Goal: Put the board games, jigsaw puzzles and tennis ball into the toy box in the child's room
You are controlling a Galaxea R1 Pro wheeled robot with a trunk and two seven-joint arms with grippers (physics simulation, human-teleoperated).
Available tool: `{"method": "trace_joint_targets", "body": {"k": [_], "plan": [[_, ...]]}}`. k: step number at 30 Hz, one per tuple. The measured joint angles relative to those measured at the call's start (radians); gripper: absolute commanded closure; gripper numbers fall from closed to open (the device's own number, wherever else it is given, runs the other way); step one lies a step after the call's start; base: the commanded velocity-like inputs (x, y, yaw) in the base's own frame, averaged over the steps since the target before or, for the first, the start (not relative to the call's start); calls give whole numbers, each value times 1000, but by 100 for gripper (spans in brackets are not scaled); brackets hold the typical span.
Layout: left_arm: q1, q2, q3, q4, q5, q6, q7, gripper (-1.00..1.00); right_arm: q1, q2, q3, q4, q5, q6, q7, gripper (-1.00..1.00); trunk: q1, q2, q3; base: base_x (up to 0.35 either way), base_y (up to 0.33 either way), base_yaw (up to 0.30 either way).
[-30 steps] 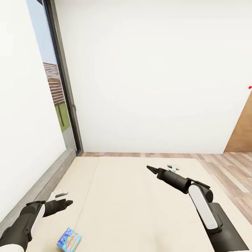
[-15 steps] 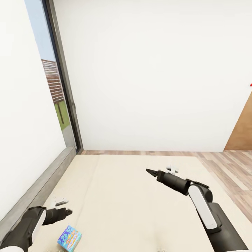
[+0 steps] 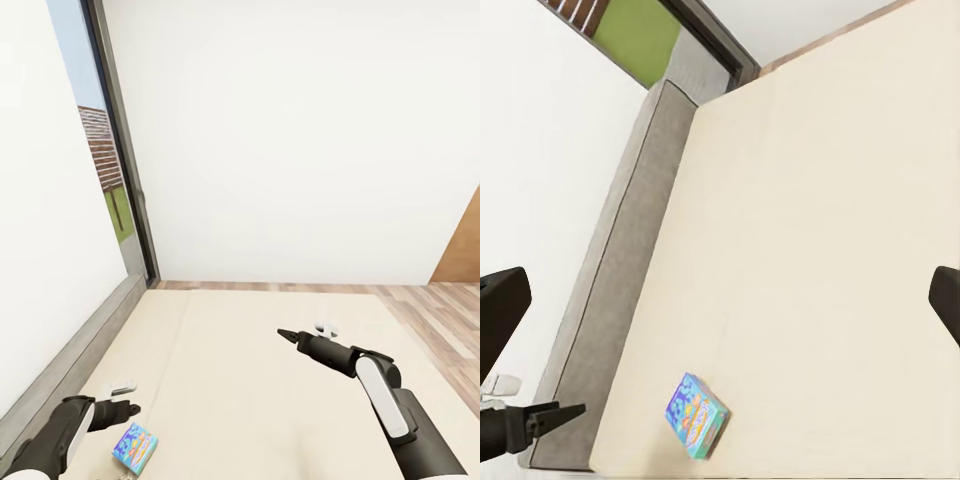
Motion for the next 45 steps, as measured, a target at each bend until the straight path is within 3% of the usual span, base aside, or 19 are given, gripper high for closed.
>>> {"method": "trace_joint_targets", "body": {"k": [9, 16, 36, 45], "plan": [[0, 1, -3, 49, 0, -62, 1, -100, 0, -1, -3, -5, 1, 17, 5, -100, 0, 0, -15, 0, 0, 90], [0, 0, -4, 68, 1, -164, 3, -100, 0, -1, -3, -6, 1, 18, 5, -100, 0, 0, -26, 0, 0, 88], [0, 0, -6, 69, -2, -188, 3, -100, 0, -1, -3, -5, 1, 18, 6, -100, 0, 0, -60, 0, 0, 84], [0, 0, -4, 134, -2, -276, 3, -100, 0, -1, -3, -6, 1, 19, 6, -100, 0, 0, -74, 0, 0, 84]]}}
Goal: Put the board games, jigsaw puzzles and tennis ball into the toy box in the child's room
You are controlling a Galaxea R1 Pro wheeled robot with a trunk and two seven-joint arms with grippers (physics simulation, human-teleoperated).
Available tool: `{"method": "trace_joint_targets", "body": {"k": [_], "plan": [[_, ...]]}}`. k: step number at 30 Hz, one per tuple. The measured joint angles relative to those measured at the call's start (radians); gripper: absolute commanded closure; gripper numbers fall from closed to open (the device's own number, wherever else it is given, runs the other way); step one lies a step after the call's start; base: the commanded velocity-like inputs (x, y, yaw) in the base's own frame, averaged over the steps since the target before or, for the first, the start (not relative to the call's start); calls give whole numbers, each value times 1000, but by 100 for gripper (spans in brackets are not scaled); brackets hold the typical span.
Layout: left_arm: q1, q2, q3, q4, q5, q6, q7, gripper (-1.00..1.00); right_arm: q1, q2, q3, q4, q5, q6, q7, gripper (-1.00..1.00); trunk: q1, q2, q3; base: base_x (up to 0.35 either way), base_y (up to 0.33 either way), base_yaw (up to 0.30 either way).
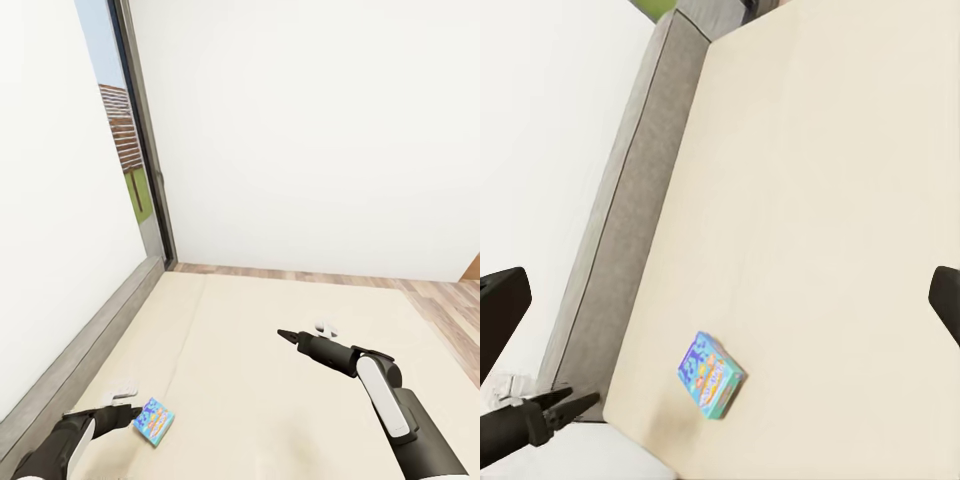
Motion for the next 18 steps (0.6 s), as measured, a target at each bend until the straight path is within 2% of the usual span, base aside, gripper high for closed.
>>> {"method": "trace_joint_targets", "body": {"k": [14, 18], "plan": [[0, -2, 1, 34, 1, -50, 0, -100, 0, -1, 0, -11, 0, -1, 1, -100, 0, 0, -23, 0, 0, 84], [0, -14, 0, 29, 2, -65, -1, -100, 0, -2, 0, -19, 0, 0, 4, -100, 0, 0, -30, 0, 0, 84]]}}
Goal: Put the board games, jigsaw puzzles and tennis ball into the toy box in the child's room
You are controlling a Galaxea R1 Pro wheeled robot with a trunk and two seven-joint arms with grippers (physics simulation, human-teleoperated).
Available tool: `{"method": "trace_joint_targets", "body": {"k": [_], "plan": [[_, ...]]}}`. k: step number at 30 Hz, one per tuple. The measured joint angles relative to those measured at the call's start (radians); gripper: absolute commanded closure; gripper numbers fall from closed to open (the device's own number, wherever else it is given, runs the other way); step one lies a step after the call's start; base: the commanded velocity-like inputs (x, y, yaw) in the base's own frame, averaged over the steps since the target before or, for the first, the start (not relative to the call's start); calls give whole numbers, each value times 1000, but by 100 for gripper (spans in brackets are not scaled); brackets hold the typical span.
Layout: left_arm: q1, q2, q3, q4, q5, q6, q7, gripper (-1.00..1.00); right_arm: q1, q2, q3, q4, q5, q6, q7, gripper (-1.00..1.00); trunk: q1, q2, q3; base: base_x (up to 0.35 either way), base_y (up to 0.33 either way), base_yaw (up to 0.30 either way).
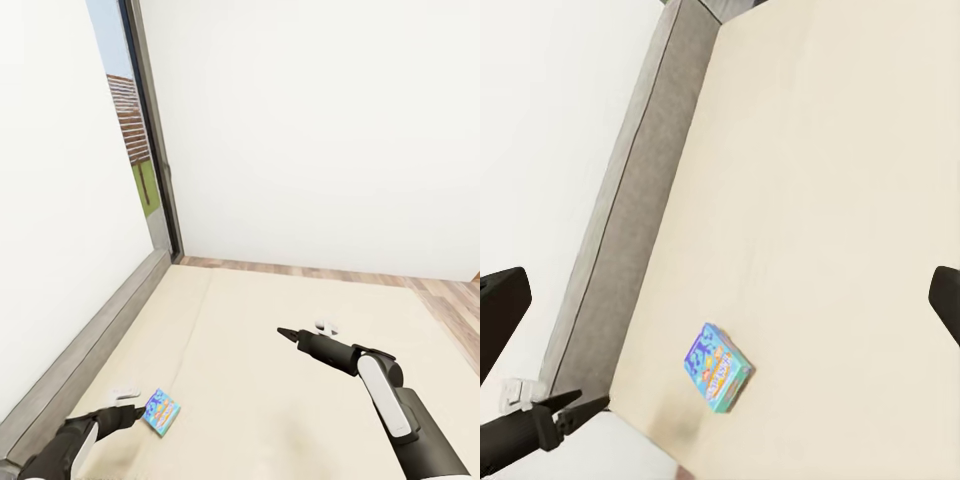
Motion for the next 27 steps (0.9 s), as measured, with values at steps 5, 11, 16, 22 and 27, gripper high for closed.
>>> {"method": "trace_joint_targets", "body": {"k": [5, 11, 16, 22, 27], "plan": [[0, -20, -1, -28, 0, 0, 0, -100, 0, 0, -1, -3, 0, 0, 28, -100, 0, 0, -8, 0, 0, 84], [0, -26, 0, -122, 0, 21, -4, -100, 0, 1, -1, -5, 1, -2, 47, -100, 0, 0, -18, 0, 0, 84], [0, -26, 1, -153, -1, 47, -3, -100, 0, 1, -4, -5, 1, -5, 51, -100, 0, 0, -26, 0, 0, 84], [0, -24, 1, -155, -2, 56, -5, -100, 0, 1, -19, -5, 1, -5, 56, -100, 0, 0, -36, 0, 0, 84], [0, -26, 0, -156, -3, 59, -4, -100, 0, 2, -20, -4, 1, -6, 58, -100, 0, 0, -45, 0, 0, 84]]}}
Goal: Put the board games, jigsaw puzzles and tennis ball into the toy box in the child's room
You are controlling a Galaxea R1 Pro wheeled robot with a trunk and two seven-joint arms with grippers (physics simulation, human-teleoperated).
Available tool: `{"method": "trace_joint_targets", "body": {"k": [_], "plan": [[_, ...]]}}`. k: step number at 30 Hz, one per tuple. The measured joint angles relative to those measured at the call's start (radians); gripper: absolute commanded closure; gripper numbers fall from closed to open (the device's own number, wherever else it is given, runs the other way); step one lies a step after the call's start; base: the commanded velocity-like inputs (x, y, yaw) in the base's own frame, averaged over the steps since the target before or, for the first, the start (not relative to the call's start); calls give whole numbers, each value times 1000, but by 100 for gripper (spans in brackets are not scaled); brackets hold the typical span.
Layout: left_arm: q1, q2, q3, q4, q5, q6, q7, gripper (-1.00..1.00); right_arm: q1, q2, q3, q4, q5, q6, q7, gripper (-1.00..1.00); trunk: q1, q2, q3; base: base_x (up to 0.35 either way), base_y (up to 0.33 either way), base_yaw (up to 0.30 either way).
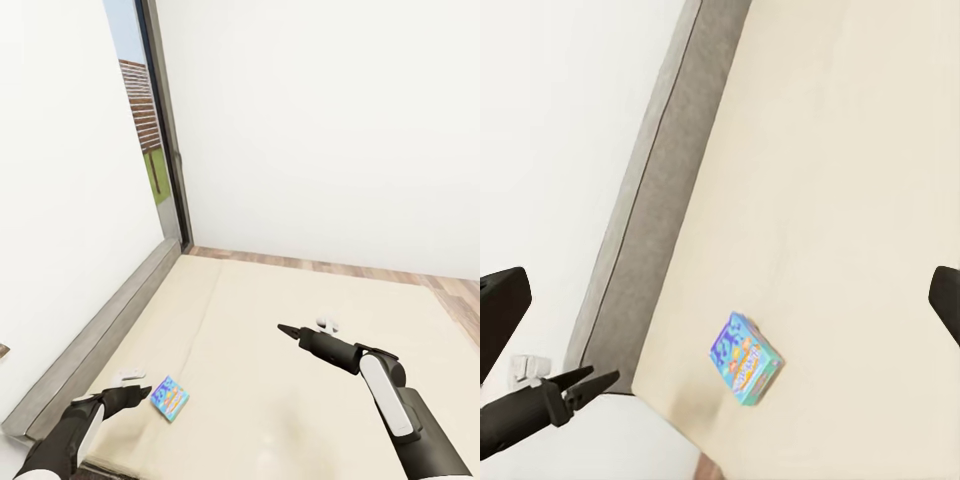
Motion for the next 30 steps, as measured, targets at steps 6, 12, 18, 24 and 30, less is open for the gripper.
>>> {"method": "trace_joint_targets", "body": {"k": [6, 12, 18, 24, 30], "plan": [[0, -1, -2, 0, 0, 0, 0, -100, 0, -1, -1, -4, 0, -4, 4, -100, 0, 0, -10, 0, 0, 83], [0, -1, -2, 0, 0, 0, 0, -100, 0, -1, -2, -8, 0, -4, 4, -100, 0, 0, -15, 0, 0, 26], [0, -2, -2, 0, 0, 0, 0, -100, 0, -1, -2, -10, 0, -6, 3, -100, 0, 0, -15, 0, 0, 1], [0, -2, -2, 0, 0, -1, 0, -100, 0, -1, -3, -10, 0, -6, 4, -100, 0, 0, -15, 0, 0, 0], [0, -2, -2, 0, 0, -3, 0, -100, 0, -1, -3, -10, 0, -9, 3, -100, 0, 0, -15, 0, 0, 0]]}}
